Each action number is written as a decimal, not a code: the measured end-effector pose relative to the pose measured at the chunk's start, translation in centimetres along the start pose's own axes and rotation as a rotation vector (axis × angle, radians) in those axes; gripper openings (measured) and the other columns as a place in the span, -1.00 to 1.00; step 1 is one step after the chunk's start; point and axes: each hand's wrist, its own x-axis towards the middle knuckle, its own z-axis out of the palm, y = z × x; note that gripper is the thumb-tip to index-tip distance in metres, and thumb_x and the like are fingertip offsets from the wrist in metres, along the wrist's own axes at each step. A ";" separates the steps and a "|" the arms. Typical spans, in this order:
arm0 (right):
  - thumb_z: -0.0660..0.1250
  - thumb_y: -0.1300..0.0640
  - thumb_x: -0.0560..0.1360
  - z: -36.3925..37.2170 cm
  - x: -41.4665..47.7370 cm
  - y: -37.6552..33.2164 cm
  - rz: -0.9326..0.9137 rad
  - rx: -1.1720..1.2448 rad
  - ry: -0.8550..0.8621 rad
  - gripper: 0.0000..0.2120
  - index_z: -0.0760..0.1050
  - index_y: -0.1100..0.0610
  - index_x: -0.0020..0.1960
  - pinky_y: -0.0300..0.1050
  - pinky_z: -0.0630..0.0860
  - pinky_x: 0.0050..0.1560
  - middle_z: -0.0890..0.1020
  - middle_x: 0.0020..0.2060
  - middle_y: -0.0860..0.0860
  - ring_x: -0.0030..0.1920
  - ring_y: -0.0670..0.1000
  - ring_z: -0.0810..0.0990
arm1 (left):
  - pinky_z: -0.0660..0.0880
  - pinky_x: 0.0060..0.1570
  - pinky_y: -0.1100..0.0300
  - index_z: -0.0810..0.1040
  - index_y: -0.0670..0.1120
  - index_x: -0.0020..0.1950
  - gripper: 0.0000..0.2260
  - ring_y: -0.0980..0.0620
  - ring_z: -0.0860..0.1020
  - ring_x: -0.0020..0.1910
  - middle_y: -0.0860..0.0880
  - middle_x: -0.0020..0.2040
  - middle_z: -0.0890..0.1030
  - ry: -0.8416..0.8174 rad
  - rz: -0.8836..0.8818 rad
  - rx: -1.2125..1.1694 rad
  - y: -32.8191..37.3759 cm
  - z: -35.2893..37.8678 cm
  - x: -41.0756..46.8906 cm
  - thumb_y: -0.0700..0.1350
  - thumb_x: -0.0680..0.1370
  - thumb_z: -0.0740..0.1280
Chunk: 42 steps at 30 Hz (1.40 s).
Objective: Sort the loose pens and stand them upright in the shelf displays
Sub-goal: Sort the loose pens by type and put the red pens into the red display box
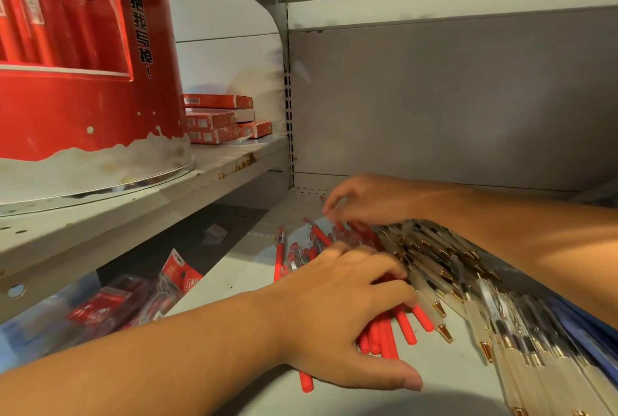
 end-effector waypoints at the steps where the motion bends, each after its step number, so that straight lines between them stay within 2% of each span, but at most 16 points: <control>1: 0.25 -0.04 0.60 0.0 0.6 0.2 -0.008 0.040 0.018 -0.78 0.56 -0.08 0.20 -0.28 0.38 -0.10 0.55 -0.12 -0.31 -0.14 -0.34 0.53 | 0.16 0.35 0.18 0.33 0.17 0.40 -0.46 0.13 0.32 0.33 0.15 0.36 0.37 -0.019 -0.005 -0.011 -0.1 0.0 0.0 0.38 0.50 0.24; 3: 0.20 0.00 0.63 0.3 2.2 0.3 -0.002 0.068 -0.005 -0.74 0.51 -0.09 0.29 -0.13 0.39 0.15 0.56 0.16 -0.16 0.10 -0.19 0.51 | 0.22 0.35 0.12 0.35 0.16 0.39 -0.47 0.13 0.35 0.30 0.16 0.33 0.39 -0.042 -0.016 -0.025 -0.2 0.0 0.1 0.37 0.51 0.23; 5: 0.15 -0.04 0.65 1.0 3.9 0.4 0.010 -0.006 -0.075 -0.66 0.40 -0.10 0.41 -0.07 0.25 0.26 0.44 0.40 -0.06 0.34 -0.04 0.41 | 0.21 0.32 0.14 0.36 0.15 0.37 -0.49 0.14 0.36 0.28 0.16 0.31 0.41 -0.047 -0.020 -0.016 -0.1 0.0 0.1 0.37 0.51 0.24; 8: 0.14 -0.12 0.64 2.5 6.0 0.2 0.057 -0.079 -0.188 -0.56 0.30 -0.10 0.49 -0.05 0.20 0.27 0.34 0.49 -0.02 0.44 0.04 0.32 | 0.20 0.29 0.15 0.39 0.13 0.32 -0.51 0.13 0.36 0.25 0.14 0.27 0.42 -0.040 -0.025 -0.007 -0.2 0.0 0.1 0.37 0.51 0.24; 10: 0.18 -0.12 0.62 3.2 6.6 0.2 0.060 -0.074 -0.211 -0.58 0.37 -0.08 0.45 -0.03 0.30 0.27 0.44 0.41 -0.02 0.34 0.02 0.44 | 0.23 0.29 0.13 0.42 0.11 0.30 -0.52 0.12 0.37 0.22 0.13 0.24 0.44 -0.028 -0.024 -0.004 -0.2 0.0 0.0 0.36 0.51 0.25; 13: 0.30 -0.07 0.58 3.1 6.1 0.3 -0.010 -0.073 -0.117 -0.72 0.58 0.00 0.23 -0.14 0.47 0.07 0.64 0.14 -0.05 0.12 -0.04 0.59 | 0.29 0.31 0.08 0.44 0.09 0.28 -0.53 0.12 0.38 0.21 0.12 0.21 0.46 -0.016 -0.039 0.000 -0.4 -0.2 0.0 0.36 0.51 0.26; 16: 0.35 -0.09 0.54 2.9 4.9 0.7 -0.052 -0.082 -0.064 -0.76 0.66 0.05 0.03 -0.05 0.58 -0.01 0.69 -0.06 -0.05 -0.06 -0.03 0.65 | 0.37 0.26 0.08 0.45 0.08 0.26 -0.54 0.11 0.41 0.17 0.09 0.17 0.49 0.004 -0.058 0.006 -0.4 -0.3 0.0 0.35 0.50 0.27; 19: 0.34 -0.18 0.51 2.9 3.8 1.2 -0.036 -0.101 -0.003 -0.71 0.66 0.03 -0.04 -0.16 0.53 -0.15 0.68 -0.15 -0.08 -0.14 -0.10 0.62 | 0.29 0.27 0.12 0.50 0.08 0.18 -0.57 0.12 0.38 0.17 0.10 0.13 0.51 0.069 -0.022 0.101 -0.3 -0.2 0.0 0.36 0.51 0.25; 22: 0.35 -0.10 0.53 3.1 3.1 1.5 -0.020 -0.083 0.037 -0.77 0.63 0.05 -0.05 -0.26 0.39 -0.31 0.62 -0.26 -0.12 -0.25 -0.14 0.56 | 0.15 0.35 0.06 0.51 0.09 0.18 -0.56 0.12 0.33 0.26 0.09 0.20 0.48 0.086 -0.026 0.133 -0.3 -0.2 -0.1 0.37 0.50 0.25; 25: 0.35 -0.09 0.53 3.8 2.7 0.9 -0.050 -0.015 0.089 -0.75 0.62 0.10 -0.03 -0.24 0.42 -0.26 0.62 -0.24 -0.09 -0.23 -0.13 0.56 | 0.26 0.32 0.09 0.50 0.09 0.23 -0.55 0.10 0.38 0.23 0.07 0.21 0.49 0.055 -0.061 0.062 -0.4 -0.3 -0.2 0.35 0.50 0.26; 28: 0.32 -0.11 0.55 4.0 2.3 -0.1 -0.060 0.112 0.063 -0.70 0.62 0.13 -0.01 -0.10 0.52 -0.08 0.67 -0.13 0.02 -0.12 -0.03 0.61 | 0.32 0.27 0.16 0.49 0.09 0.26 -0.56 0.11 0.40 0.21 0.07 0.22 0.49 0.035 -0.098 0.016 -0.6 -0.2 -0.3 0.33 0.52 0.26; 31: 0.24 -0.08 0.61 3.8 2.1 -0.6 -0.017 0.144 -0.015 -0.67 0.57 0.14 0.19 -0.04 0.48 0.15 0.63 0.08 0.06 0.11 0.02 0.58 | 0.33 0.28 0.16 0.48 0.10 0.26 -0.56 0.12 0.40 0.21 0.08 0.22 0.49 0.026 -0.105 0.020 -0.9 -0.1 -0.2 0.33 0.52 0.25; 33: 0.20 -0.05 0.63 3.6 1.9 -0.7 -0.020 0.129 -0.039 -0.65 0.53 0.14 0.27 -0.06 0.45 0.25 0.60 0.17 0.05 0.18 0.01 0.55 | 0.35 0.28 0.16 0.48 0.11 0.26 -0.56 0.13 0.40 0.20 0.09 0.21 0.49 0.023 -0.108 0.019 -1.0 0.0 -0.2 0.34 0.52 0.25; 35: 0.20 -0.02 0.63 3.4 1.7 -0.5 -0.037 0.142 -0.025 -0.68 0.57 0.13 0.24 -0.14 0.46 0.20 0.63 0.14 0.01 0.15 -0.04 0.57 | 0.38 0.26 0.13 0.49 0.10 0.25 -0.56 0.13 0.41 0.18 0.09 0.19 0.50 0.032 -0.112 0.031 -1.2 0.0 -0.2 0.34 0.52 0.25; 39: 0.28 0.02 0.59 2.8 1.5 0.1 -0.063 0.147 -0.034 -0.79 0.65 0.07 0.05 -0.32 0.46 0.00 0.68 -0.05 -0.12 -0.04 -0.20 0.60 | 0.40 0.29 0.11 0.47 0.11 0.29 -0.54 0.12 0.41 0.21 0.10 0.22 0.50 0.016 -0.127 0.033 -1.3 -0.2 -0.3 0.34 0.52 0.25; 42: 0.28 -0.01 0.60 2.7 2.1 0.2 -0.055 0.146 -0.016 -0.85 0.61 -0.02 -0.01 -0.33 0.42 -0.12 0.64 -0.11 -0.17 -0.09 -0.24 0.58 | 0.28 0.39 0.09 0.39 0.15 0.39 -0.48 0.10 0.35 0.34 0.09 0.35 0.44 -0.005 -0.139 -0.009 -1.4 -0.7 -0.7 0.36 0.52 0.23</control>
